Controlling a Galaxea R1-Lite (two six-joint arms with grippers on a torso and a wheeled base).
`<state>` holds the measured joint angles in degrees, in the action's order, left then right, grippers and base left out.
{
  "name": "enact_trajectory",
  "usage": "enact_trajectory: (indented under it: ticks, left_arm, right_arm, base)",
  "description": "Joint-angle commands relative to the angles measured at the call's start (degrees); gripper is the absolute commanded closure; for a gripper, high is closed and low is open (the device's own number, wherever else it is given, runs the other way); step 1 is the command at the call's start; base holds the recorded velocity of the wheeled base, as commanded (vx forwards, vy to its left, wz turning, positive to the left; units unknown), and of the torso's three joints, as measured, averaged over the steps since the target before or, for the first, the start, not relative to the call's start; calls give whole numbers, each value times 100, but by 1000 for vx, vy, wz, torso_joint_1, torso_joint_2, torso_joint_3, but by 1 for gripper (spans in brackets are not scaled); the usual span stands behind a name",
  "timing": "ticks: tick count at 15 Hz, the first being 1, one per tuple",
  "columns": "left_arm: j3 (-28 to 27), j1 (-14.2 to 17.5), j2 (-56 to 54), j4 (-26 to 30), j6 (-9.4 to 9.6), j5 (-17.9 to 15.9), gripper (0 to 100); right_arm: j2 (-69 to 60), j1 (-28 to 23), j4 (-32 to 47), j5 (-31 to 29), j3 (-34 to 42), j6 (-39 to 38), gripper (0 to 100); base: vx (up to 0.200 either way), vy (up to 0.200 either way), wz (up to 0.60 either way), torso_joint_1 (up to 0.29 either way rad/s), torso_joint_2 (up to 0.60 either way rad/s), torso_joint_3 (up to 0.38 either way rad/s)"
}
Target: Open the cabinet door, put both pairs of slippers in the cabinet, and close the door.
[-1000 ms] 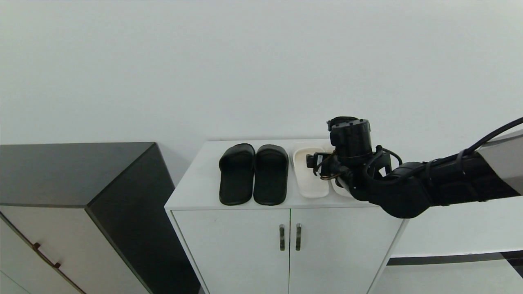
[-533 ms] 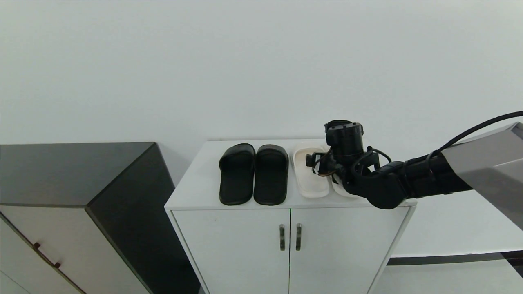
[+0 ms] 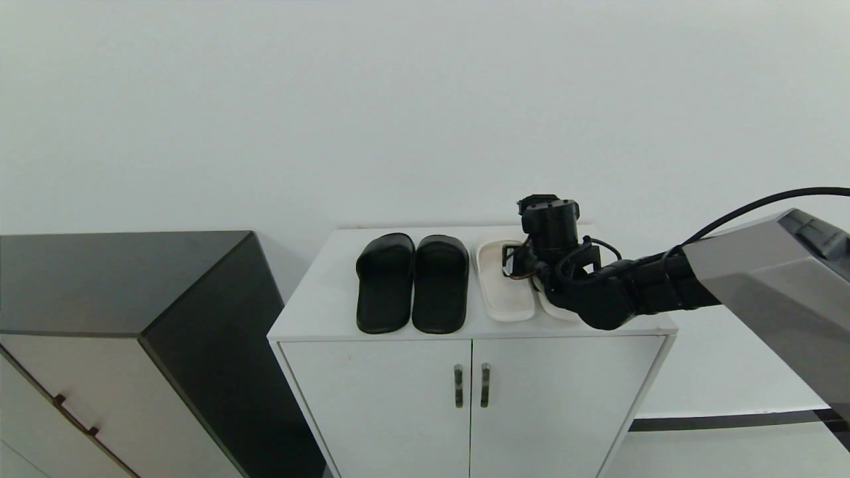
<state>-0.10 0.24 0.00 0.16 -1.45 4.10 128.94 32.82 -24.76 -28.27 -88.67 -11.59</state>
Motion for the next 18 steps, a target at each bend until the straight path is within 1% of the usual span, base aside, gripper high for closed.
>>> enact_trajectory:
  ticks: [1,3,6,7,10,14,15,17,18]
  left_arm:
    - [1,2,9,2,-4,3,100]
    - [1,2,9,2,-4,-5,100]
    - [1,2,9,2,-4,-5,100]
    - [1,2,0,2,-4,-5,100]
    - [1,2,9,2,-4,-5,100]
    - [1,2,9,2,-4,-5,100]
    - [1,2,0,2,4,-5,100]
    - [1,2,9,2,4,-14,100]
    - [1,2,0,2,4,-14,100]
  right_arm:
    - [167,-74,15,-3,-238,-1,100]
    - [211,-109,24,-21,-405,8,100]
    - [-9,-109,24,-29,-300,157,100]
    - [-203,-100,24,-29,-124,157,100]
    - [-1081,-12,-3,58,834,298,100]
    - [-2743,375,-152,902,2785,351,100]
    - [-3103,454,-187,1183,3181,351,100]
    - [-3797,498,-196,1983,3893,351,100]
    - [-3973,515,-196,2203,4069,351,100]
  base:
    - [0,0,0,0,0,0]
    - [0,0,0,0,0,0]
    - [0,0,0,0,0,0]
    - [0,0,0,0,0,0]
    - [0,0,0,0,0,0]
    - [0,0,0,0,0,0]
    - [0,0,0,0,0,0]
    - [0,0,0,0,0,0]
    - [0,0,0,0,0,0]
